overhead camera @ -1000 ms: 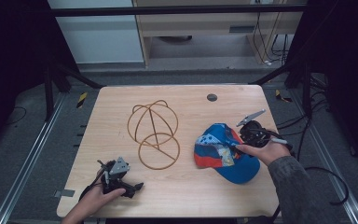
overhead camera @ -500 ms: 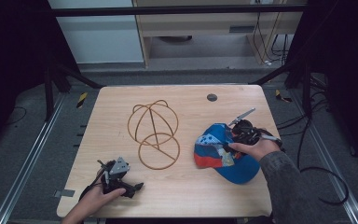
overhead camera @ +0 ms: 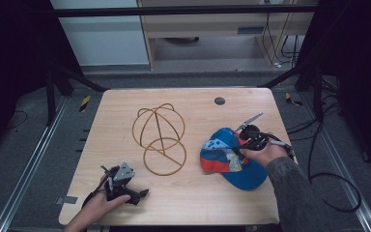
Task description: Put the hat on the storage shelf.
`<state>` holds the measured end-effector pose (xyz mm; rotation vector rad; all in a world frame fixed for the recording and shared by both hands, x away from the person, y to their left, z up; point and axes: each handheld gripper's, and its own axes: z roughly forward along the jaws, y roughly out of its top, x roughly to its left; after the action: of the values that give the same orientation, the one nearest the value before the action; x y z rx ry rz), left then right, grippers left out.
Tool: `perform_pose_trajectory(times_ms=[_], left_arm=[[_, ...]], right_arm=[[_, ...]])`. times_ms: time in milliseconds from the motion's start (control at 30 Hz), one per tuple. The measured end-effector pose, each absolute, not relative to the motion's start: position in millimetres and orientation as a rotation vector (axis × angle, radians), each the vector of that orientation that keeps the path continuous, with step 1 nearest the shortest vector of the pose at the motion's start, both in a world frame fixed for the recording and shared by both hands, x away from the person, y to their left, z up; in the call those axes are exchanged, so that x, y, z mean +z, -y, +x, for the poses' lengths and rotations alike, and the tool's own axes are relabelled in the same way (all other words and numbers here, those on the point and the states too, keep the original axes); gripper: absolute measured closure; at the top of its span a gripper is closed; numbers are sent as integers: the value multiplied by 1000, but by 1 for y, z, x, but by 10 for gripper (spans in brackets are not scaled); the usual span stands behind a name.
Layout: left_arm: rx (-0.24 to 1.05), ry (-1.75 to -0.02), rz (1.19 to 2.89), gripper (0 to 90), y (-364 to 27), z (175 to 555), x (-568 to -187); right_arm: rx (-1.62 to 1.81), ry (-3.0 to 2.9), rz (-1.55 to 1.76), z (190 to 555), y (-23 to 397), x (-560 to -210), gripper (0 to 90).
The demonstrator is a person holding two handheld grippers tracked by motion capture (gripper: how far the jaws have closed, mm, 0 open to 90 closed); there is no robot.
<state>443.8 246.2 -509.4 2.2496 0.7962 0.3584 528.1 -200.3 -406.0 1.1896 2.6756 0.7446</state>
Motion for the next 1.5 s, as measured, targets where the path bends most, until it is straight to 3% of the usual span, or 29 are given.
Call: perform_pose_trajectory(times_ms=[1500], left_arm=[[362,-800,2240,0,-246,444,-510]], right_arm=[[988,-2473,1076,511,227,-284,900]])
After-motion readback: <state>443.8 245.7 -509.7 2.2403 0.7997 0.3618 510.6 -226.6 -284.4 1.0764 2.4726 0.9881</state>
